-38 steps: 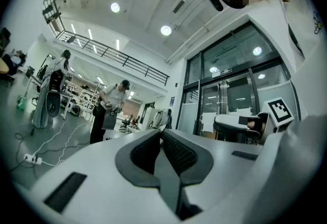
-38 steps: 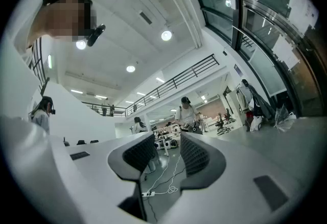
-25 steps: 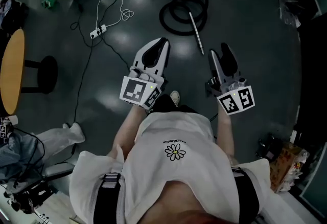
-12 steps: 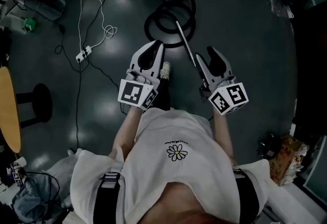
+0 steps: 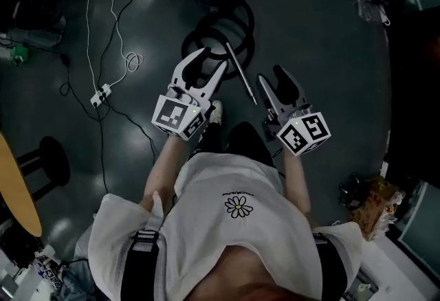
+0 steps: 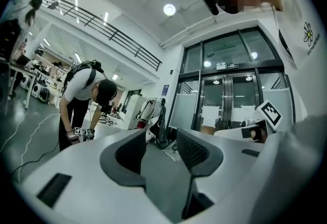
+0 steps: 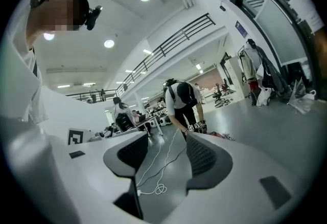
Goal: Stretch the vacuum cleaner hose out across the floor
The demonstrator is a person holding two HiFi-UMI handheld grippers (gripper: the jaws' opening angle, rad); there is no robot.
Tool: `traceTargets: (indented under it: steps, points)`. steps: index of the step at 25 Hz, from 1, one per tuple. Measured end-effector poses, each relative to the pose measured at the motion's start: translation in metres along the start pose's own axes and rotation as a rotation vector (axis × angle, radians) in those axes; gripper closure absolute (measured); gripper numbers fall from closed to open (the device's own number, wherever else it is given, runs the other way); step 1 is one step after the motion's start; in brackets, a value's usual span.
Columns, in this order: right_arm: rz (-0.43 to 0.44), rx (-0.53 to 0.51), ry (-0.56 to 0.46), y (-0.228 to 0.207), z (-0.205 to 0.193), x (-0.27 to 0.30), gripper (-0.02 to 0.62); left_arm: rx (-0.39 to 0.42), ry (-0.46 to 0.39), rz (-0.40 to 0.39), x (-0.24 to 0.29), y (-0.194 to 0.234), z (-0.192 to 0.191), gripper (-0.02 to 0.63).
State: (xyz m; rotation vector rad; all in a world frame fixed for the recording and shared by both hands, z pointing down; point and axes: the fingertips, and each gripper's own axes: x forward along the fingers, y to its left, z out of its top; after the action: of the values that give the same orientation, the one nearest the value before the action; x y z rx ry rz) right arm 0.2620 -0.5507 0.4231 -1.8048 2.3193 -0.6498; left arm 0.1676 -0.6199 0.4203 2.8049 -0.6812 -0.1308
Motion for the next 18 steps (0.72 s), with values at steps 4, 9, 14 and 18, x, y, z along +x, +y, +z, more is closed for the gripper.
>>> traceTargets:
  steps: [4,9,14,18]
  points:
    - [-0.008,0.036,0.012,-0.037,0.000,0.037,0.353,-0.020,0.046,0.027,0.034,0.037,-0.021,0.436]
    - [-0.008,0.030,0.128,-0.095,-0.041,0.094,0.261,-0.079,0.111,0.021,0.063,0.077,-0.067,0.382]
    - [-0.009,0.075,0.369,-0.196,-0.183,0.160,0.261,-0.086,0.229,0.041,0.098,0.139,-0.178,0.382]
    - [-0.078,0.075,0.554,-0.310,-0.362,0.216,0.262,-0.093,0.275,0.046,0.127,0.204,-0.325,0.382]
